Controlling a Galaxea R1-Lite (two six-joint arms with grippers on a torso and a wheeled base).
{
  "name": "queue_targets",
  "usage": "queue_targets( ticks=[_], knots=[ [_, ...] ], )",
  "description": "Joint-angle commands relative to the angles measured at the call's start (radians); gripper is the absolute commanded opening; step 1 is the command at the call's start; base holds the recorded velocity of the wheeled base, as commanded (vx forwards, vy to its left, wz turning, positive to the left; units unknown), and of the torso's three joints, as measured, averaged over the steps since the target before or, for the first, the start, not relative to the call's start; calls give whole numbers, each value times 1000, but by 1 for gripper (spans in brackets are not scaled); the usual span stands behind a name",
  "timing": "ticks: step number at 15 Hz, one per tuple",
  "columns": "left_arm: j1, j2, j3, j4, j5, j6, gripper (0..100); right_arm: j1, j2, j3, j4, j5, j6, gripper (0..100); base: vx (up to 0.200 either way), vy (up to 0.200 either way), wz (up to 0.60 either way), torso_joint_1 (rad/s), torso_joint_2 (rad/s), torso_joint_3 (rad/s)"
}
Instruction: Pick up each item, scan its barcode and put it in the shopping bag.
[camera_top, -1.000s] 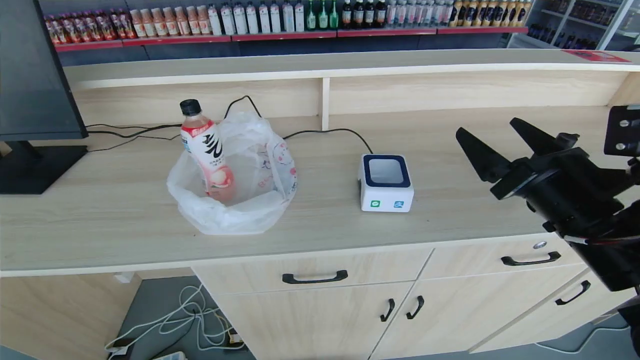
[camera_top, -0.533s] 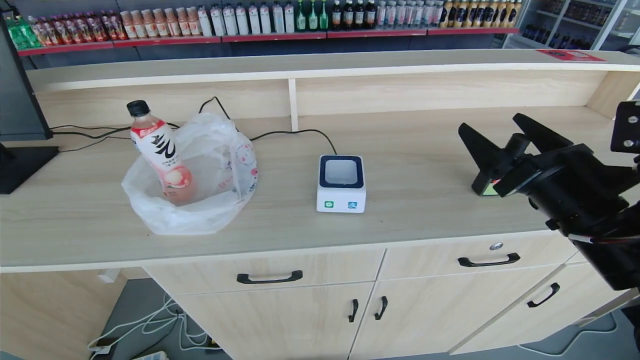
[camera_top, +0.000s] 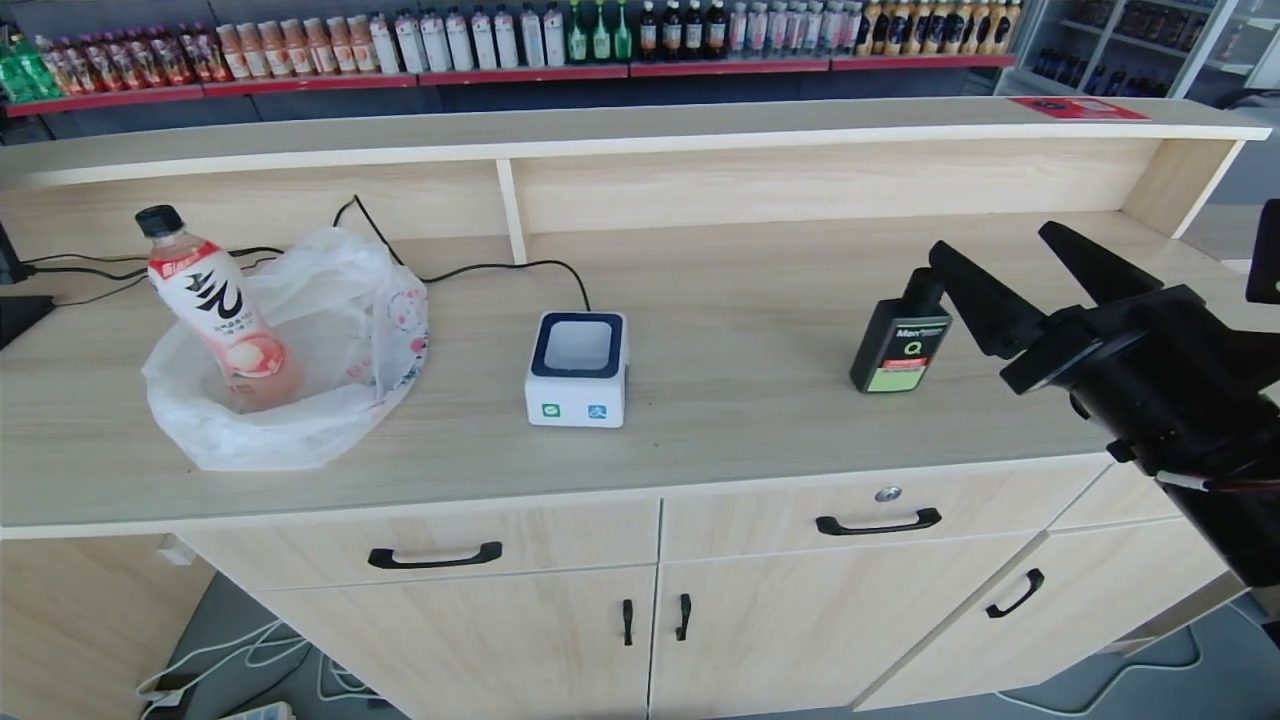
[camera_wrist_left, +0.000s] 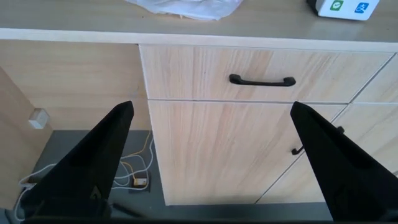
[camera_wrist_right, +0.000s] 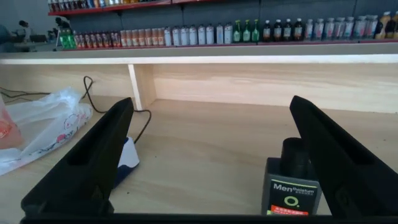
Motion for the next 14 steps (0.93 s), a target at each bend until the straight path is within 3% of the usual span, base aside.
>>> queue_targets(
  ticks=[1,7,14],
  knots=[
    [1,0,0,0,0,0,100,0,2,0,-1,0,0,100,0,-200,0,2,2,2],
    [-1,0,0,0,0,1,100,-1,4,2,-1,0,0,100,0,-200,0,1,6,2],
    [-1,0,0,0,0,1,100,-15,19,106,-1,0,-8,100,0,0,0,0,0,0]
  ],
)
